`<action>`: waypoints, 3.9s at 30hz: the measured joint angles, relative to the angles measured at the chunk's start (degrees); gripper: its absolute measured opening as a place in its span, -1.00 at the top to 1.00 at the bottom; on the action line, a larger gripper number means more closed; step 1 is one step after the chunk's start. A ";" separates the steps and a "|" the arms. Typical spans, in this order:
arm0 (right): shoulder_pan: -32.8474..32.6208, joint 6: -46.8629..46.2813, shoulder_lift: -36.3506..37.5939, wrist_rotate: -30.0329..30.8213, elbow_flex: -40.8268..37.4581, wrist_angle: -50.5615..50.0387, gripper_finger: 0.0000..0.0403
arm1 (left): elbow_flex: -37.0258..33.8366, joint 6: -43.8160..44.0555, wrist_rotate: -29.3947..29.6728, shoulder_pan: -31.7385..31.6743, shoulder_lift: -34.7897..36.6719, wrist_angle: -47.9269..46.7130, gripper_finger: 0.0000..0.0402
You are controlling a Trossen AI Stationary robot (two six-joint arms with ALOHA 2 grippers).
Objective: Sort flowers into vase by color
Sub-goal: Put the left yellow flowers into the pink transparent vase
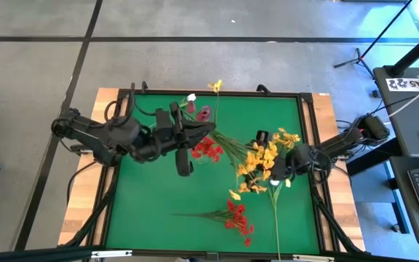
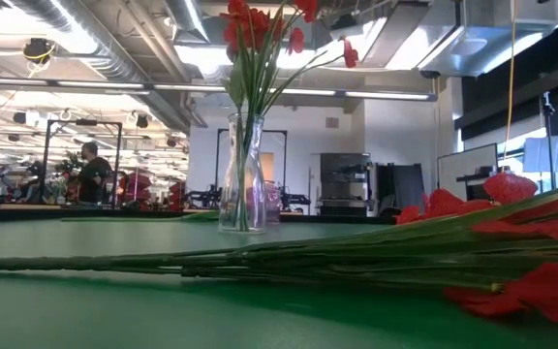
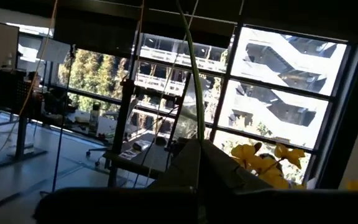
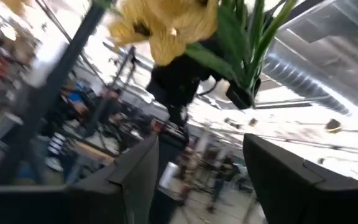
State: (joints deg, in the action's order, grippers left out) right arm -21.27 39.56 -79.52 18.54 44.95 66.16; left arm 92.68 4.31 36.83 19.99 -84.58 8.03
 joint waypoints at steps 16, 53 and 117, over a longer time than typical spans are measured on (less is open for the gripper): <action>-0.56 2.77 -5.60 2.95 14.38 -4.82 0.00 | -0.02 0.11 2.23 -0.06 -4.25 -4.58 1.00; 7.95 1.44 4.45 21.99 14.32 -20.23 0.96 | 0.90 -10.62 26.17 5.93 5.19 -28.46 0.33; 50.29 -19.77 -16.55 -37.43 14.41 -45.38 0.97 | -55.56 10.11 -39.94 -50.66 30.28 2.36 0.43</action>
State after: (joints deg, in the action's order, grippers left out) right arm 29.02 19.79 -96.07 -18.90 59.35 20.77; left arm 37.12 14.42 -3.11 -30.68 -54.30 10.39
